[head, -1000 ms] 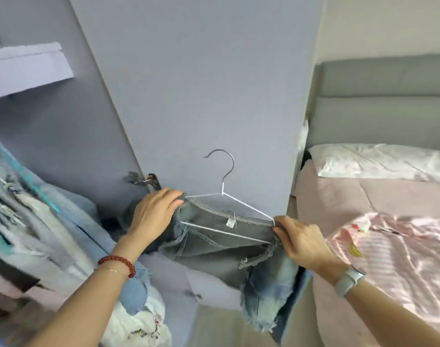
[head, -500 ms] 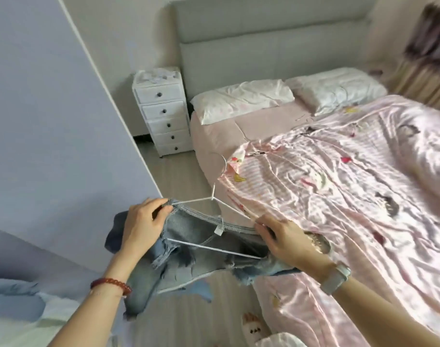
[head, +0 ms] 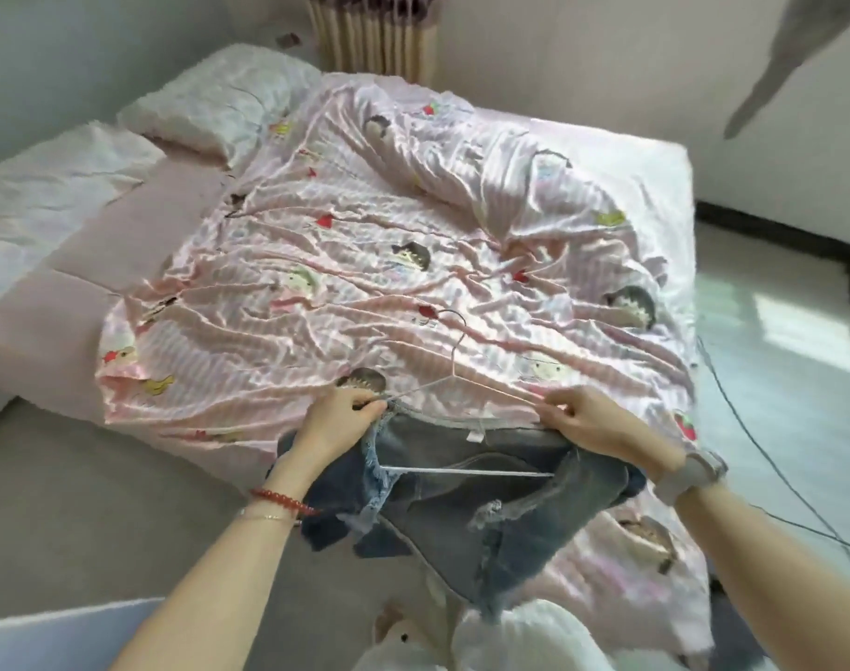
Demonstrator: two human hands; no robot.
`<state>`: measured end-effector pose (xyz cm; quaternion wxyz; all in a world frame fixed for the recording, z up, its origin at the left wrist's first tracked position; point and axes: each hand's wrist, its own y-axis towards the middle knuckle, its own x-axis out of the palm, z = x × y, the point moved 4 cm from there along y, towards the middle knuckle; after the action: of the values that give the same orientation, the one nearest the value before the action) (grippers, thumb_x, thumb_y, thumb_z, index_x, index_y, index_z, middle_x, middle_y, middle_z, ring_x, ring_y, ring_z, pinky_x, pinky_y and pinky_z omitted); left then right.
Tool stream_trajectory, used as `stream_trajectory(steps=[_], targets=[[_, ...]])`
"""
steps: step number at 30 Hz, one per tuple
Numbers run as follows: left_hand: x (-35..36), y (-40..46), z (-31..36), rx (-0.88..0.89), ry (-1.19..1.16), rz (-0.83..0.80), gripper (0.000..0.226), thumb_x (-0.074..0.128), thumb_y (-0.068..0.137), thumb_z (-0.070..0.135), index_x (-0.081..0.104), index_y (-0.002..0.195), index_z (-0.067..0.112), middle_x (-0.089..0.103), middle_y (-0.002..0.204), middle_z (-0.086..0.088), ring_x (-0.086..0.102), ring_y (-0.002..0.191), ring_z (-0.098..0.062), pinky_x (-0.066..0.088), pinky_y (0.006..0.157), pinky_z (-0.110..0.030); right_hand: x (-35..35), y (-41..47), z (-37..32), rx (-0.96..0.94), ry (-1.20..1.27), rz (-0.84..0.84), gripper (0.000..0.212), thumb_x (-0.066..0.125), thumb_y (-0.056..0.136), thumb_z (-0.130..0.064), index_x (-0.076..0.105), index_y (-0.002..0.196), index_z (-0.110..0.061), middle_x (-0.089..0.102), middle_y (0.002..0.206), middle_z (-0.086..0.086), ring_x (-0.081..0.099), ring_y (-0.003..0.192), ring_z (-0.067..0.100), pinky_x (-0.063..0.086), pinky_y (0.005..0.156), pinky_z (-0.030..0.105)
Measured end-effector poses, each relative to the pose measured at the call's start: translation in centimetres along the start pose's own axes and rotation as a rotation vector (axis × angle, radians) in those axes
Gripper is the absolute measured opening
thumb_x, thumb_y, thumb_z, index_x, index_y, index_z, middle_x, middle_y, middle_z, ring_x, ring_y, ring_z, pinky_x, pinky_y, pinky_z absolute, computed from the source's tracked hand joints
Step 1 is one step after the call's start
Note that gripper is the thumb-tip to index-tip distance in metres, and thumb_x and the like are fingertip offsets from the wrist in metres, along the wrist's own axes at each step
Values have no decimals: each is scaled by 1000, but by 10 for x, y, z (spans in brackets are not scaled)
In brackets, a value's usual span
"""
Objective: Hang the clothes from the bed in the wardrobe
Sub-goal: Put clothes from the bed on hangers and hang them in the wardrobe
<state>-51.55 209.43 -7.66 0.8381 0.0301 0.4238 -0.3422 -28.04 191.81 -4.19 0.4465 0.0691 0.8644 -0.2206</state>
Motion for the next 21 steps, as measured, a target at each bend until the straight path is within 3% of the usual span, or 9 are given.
stream_trajectory(steps=[3,5,7,9,15,17,19,21], targets=[[41,46,57,60,-11,-112,23,54,91,28,72,99,14,70,103,-6,61,97,-23,46,79,-31,-37,-3,62,195,-45,224,25,50,91,-35,64,79,-18,58,71,-5,56,74,20,35,55,28],[63,76,93,98,-18,-140,24,53,91,27,71,97,11,70,100,-9,61,96,-25,47,80,-34,-59,-1,100,323,-94,340,31,50,90,-41,61,72,-18,64,80,0,59,81,24,38,58,30],[78,106,127,134,-25,-103,24,54,91,27,71,96,12,70,99,-7,61,96,-24,47,79,-33,-77,9,132,379,-101,446,32,50,90,-40,66,76,-16,69,95,2,60,86,24,43,63,31],[91,139,160,168,-34,-41,22,55,90,28,71,97,15,71,98,-5,61,95,-24,46,76,-31,-100,26,162,428,-87,531,30,50,91,-38,67,86,-14,69,98,7,60,89,28,44,67,33],[139,265,234,213,3,176,23,54,91,27,69,102,14,67,105,-9,59,98,-30,42,75,-31,-160,124,251,511,-95,667,32,47,92,-37,64,96,-10,66,97,18,55,97,36,36,86,43],[164,308,233,180,59,234,23,51,92,26,66,104,13,63,108,-12,55,102,-31,38,87,-36,-154,165,277,534,-104,689,31,46,92,-37,63,97,-11,66,99,15,51,104,32,30,92,44],[195,346,218,120,177,223,26,46,94,28,62,112,17,57,117,-11,48,111,-29,26,103,-45,-128,202,301,548,-28,665,29,46,93,-32,58,111,-13,61,114,13,44,116,30,24,102,46],[231,368,189,60,277,104,37,40,96,32,48,130,22,43,136,-9,34,128,-26,8,110,-54,-83,228,319,542,44,553,43,44,94,-28,39,134,-13,43,138,11,29,132,26,14,111,50]])
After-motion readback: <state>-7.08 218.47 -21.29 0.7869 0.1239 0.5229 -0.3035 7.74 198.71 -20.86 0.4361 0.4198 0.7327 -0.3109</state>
